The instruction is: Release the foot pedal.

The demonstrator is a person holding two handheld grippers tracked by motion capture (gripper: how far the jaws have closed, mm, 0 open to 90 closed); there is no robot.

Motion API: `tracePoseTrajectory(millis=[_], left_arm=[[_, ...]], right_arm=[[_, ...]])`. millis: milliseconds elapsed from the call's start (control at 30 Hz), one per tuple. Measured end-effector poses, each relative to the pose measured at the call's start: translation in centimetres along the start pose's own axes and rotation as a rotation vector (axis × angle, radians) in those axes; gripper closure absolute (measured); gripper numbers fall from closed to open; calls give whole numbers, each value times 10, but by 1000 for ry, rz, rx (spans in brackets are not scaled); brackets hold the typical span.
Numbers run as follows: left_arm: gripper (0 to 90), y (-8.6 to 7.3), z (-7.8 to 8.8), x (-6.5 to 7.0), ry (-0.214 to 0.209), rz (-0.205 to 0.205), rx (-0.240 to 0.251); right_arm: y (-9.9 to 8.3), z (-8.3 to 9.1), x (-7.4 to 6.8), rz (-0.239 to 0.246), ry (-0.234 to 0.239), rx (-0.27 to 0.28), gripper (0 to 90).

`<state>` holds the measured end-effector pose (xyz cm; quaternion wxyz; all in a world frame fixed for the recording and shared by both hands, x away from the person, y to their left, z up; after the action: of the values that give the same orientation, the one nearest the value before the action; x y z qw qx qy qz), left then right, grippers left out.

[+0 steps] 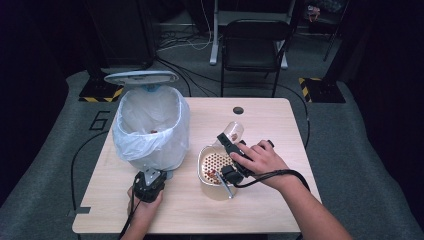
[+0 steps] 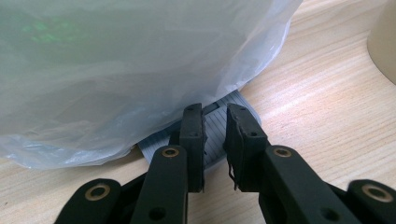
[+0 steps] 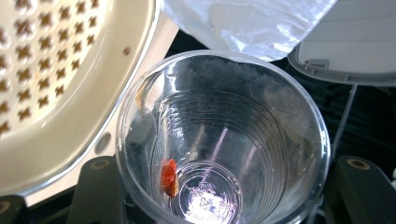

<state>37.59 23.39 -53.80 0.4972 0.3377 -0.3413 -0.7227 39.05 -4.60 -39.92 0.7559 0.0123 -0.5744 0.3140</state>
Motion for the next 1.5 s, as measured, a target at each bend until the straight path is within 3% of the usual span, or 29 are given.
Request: tracePoseTrajectory(millis=[133, 233, 367, 633, 700, 767, 833, 867, 1133, 1267, 1500], left_arm=[[769, 0, 0, 0, -1, 2, 0], [768, 0, 0, 0, -2, 5, 0], [769, 0, 0, 0, -1, 4, 0], [768, 0, 0, 0, 3, -3, 2], [769, 0, 0, 0, 1, 2, 2], [769, 0, 0, 0, 2, -1, 2], [768, 0, 0, 0, 3, -4, 2], [768, 0, 0, 0, 1, 3, 1], [769, 0, 0, 0, 3, -3, 2], [769, 0, 1, 0, -7, -1, -8], [768, 0, 0, -1, -3, -6, -5]], right_arm=[[-5, 1, 7, -132, -12, 47, 372], [-9, 1, 13, -212, 19, 64, 373], [-17, 1, 21, -379, 64, 132, 373], [-41, 1, 35, -857, 114, 322, 374], [-46, 0, 37, -937, 129, 359, 375], [-53, -1, 39, -1048, 158, 400, 376], [-57, -2, 41, -1111, 174, 423, 377], [-61, -2, 43, -1183, 190, 455, 377], [-69, -2, 55, -1400, 298, 549, 378], [-68, -1, 63, -1463, 347, 567, 380], [-64, 2, 79, -1522, 380, 579, 388]])
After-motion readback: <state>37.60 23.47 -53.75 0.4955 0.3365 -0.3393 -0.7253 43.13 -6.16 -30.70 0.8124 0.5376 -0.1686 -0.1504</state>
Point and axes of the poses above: each handheld gripper's, and its own axes: z roughly backward along the jaws, y roughly out of its top, x roughly to its right, the point moved 2 cm from there along -z, roughly forward along the jaws, and after that the axes turned 7 degrees about y, right-handed, at the moved point
